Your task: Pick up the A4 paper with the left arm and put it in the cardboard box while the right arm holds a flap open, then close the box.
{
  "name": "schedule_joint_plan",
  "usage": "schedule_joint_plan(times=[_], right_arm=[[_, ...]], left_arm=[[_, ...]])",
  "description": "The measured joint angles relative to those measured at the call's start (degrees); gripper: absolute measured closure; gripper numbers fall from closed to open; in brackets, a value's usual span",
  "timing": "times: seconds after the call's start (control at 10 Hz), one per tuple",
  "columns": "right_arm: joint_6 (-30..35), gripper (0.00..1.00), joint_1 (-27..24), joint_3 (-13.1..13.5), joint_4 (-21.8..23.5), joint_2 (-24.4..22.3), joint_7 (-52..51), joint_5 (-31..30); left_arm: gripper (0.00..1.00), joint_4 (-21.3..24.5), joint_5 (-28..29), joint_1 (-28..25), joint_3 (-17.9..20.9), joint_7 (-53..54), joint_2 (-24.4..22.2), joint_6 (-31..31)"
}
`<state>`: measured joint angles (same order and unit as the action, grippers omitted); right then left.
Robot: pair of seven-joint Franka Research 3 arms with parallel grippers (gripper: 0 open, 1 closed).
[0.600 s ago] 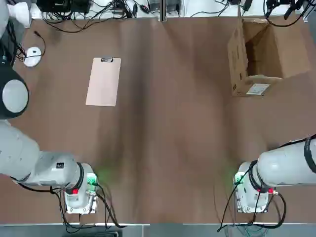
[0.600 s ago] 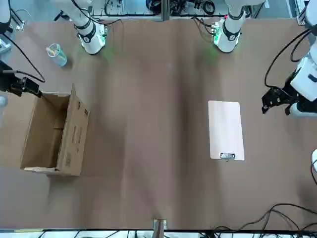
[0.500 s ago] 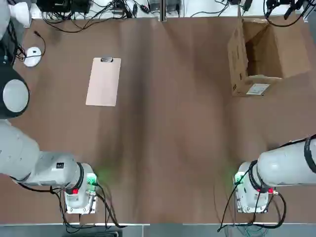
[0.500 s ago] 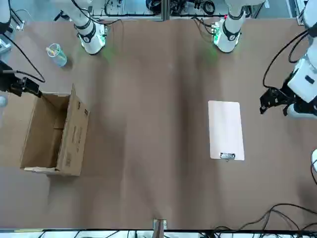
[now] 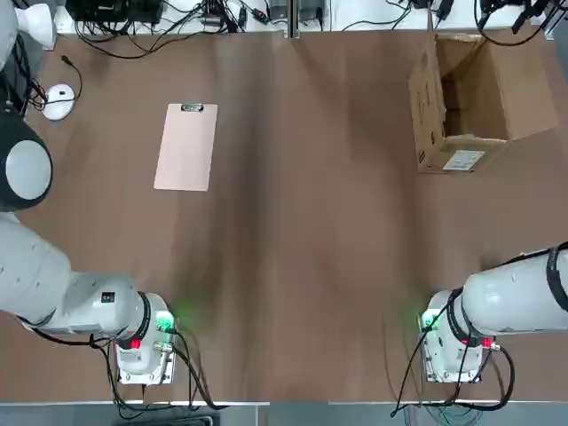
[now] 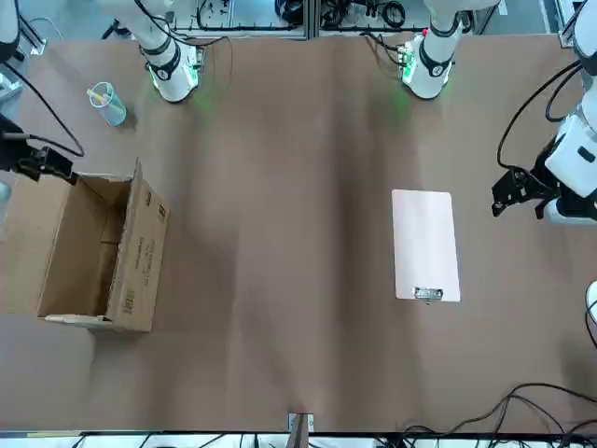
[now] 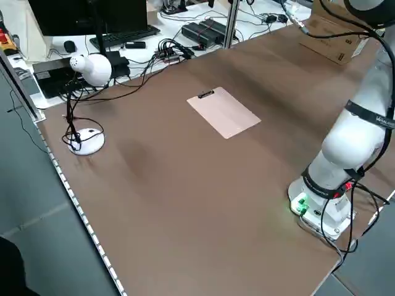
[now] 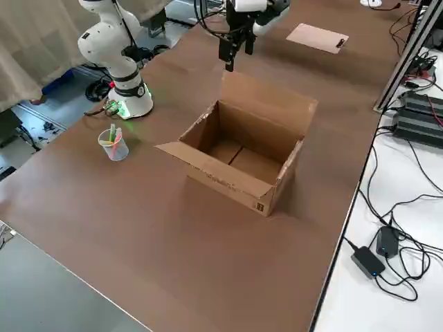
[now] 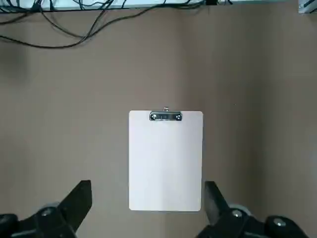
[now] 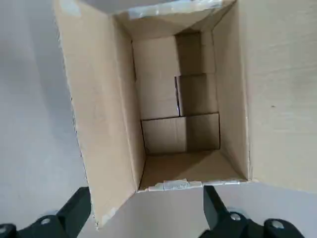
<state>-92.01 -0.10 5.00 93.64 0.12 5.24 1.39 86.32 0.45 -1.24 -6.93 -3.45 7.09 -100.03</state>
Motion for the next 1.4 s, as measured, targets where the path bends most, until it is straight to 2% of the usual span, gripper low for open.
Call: schedule_joint_plan(times=[0.3,0.6,0.8,1.1,1.2,1.4], right_arm=[[-1.8,0.00,-4.4,0.7,-0.8,1.7,15.0,-0.1],[-13.5,0.00,-7.4,0.9,-1.0,7.8,42.4,0.1],[-21.9,0.00,-7.6,0.8,-1.1,13.6,57.1,0.0],[-33.5,0.00,-8.2,0.9,-1.8,21.9,67.9,0.0],[-35.2,0.00,-8.7,0.9,-2.7,24.1,70.4,0.0],[-36.1,0.00,-9.3,1.0,-5.4,27.3,72.7,0.0]], left_arm=[[0.00,1.6,-0.2,-0.8,0.3,-6.7,6.1,0.2],[0.00,1.9,-0.2,-2.5,0.4,-16.2,15.7,-2.6],[0.00,1.7,-0.2,-4.5,0.4,-30.9,20.9,-8.9],[0.00,-0.9,-0.3,-3.1,0.3,-60.8,28.3,-18.3],[0.00,-3.7,-0.3,-1.8,0.7,-69.6,31.6,-19.4],[0.00,-7.5,-0.3,2.8,4.6,-80.9,36.4,-22.0]])
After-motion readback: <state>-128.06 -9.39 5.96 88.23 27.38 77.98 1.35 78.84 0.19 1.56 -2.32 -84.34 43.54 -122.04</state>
